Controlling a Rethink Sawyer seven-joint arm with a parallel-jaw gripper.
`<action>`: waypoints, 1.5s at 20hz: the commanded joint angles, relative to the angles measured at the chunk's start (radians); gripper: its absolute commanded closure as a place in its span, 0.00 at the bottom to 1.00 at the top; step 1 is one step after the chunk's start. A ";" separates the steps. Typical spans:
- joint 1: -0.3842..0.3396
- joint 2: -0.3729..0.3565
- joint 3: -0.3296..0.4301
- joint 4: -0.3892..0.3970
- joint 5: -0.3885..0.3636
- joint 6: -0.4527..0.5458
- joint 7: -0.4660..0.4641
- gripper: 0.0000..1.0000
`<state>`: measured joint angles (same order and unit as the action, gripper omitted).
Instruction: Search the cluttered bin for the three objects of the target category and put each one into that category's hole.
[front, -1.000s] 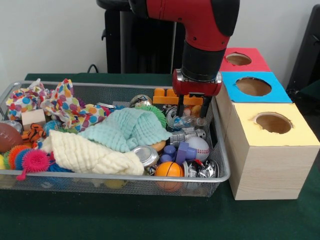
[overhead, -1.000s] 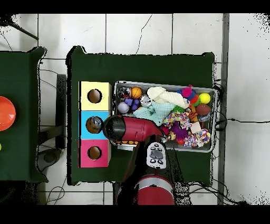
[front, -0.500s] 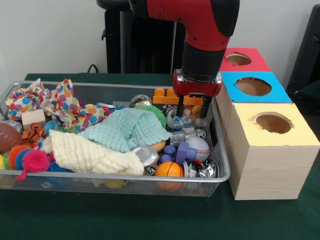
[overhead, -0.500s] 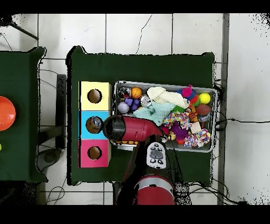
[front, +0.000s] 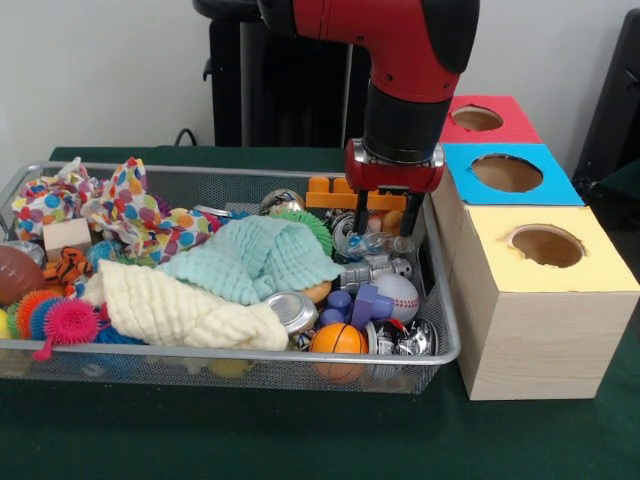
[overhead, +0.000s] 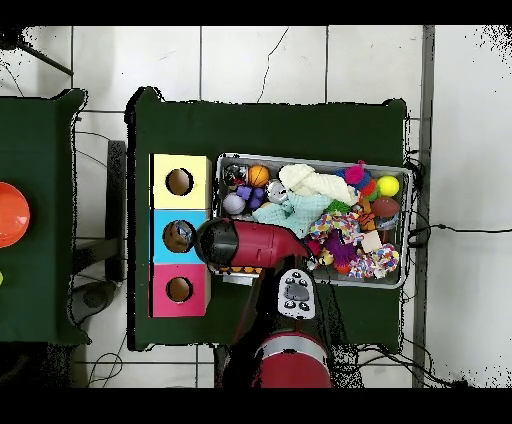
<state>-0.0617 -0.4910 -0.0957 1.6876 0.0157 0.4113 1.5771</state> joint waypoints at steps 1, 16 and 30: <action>-0.021 0.035 0.088 -0.021 0.010 -0.035 0.139 0.00; -0.107 -0.082 0.118 -0.018 -0.047 0.145 -0.013 0.00; -0.138 -0.005 0.225 -0.091 -0.150 0.104 -0.056 0.00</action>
<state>-0.1855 -0.5568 0.0028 1.6633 -0.0733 0.4443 1.5771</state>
